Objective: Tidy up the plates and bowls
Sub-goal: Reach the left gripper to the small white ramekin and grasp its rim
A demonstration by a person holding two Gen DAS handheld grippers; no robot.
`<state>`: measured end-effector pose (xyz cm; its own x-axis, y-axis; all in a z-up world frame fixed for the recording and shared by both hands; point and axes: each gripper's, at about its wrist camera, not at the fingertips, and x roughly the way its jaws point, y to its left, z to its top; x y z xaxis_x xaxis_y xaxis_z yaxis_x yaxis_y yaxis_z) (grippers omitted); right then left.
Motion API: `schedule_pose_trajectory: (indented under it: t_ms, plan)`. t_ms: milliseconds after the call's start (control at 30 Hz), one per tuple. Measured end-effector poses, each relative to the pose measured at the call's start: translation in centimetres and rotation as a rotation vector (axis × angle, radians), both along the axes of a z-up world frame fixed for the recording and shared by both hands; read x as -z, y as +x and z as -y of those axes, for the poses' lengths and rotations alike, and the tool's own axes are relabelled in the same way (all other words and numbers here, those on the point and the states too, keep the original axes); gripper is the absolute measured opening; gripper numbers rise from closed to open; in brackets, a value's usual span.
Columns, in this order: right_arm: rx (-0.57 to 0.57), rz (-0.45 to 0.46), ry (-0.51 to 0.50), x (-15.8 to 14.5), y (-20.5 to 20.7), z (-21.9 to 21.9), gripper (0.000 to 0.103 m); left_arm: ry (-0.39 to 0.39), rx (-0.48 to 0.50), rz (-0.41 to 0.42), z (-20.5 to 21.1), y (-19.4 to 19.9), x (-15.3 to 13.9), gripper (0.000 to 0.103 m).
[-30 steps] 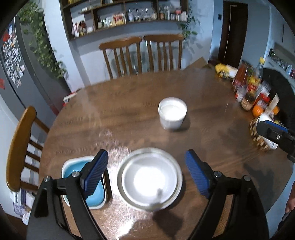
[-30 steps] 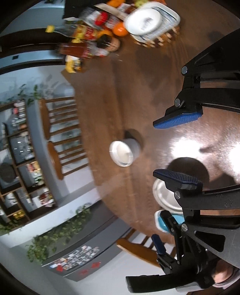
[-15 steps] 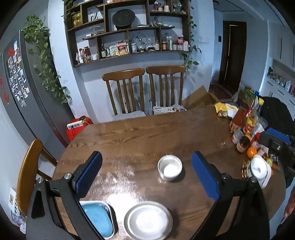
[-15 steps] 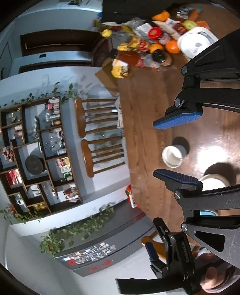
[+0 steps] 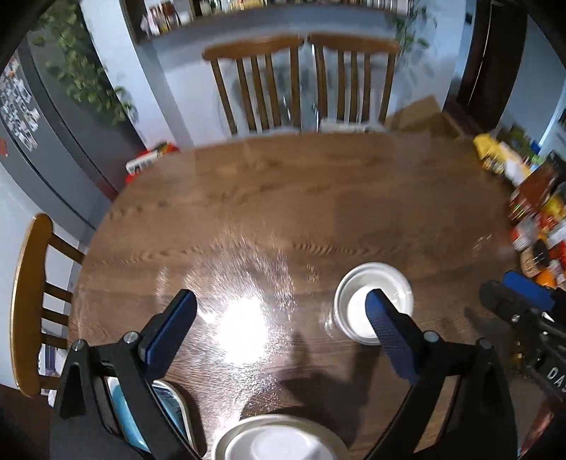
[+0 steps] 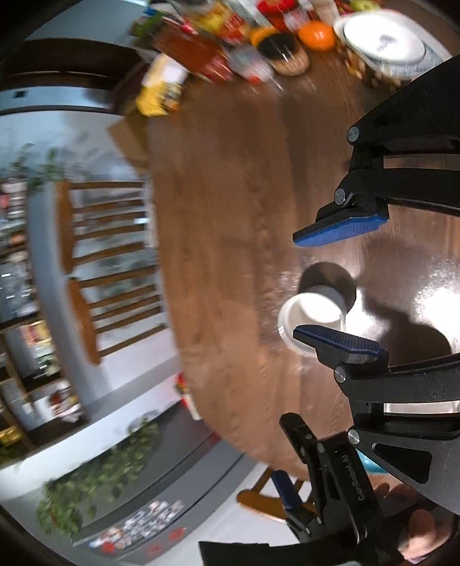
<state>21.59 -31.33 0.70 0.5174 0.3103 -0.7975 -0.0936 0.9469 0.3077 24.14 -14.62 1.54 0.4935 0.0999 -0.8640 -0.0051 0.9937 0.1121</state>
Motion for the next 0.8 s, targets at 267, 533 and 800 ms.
schedule_pose_trajectory:
  t_ms: [267,533,800]
  plan:
    - [-0.037,-0.120,0.029,6.1,3.4,-1.5,0.047,-0.002,0.011,-0.139,0.3,2.5,5.9,0.080]
    - [-0.064,-0.183,0.088,8.3,4.2,-2.1,0.046,-0.043,0.064,-0.170,1.0,2.8,7.2,0.056]
    - [-0.082,-0.216,0.142,9.4,3.9,-3.0,0.024,-0.149,0.074,-0.217,1.3,2.6,8.5,0.033]
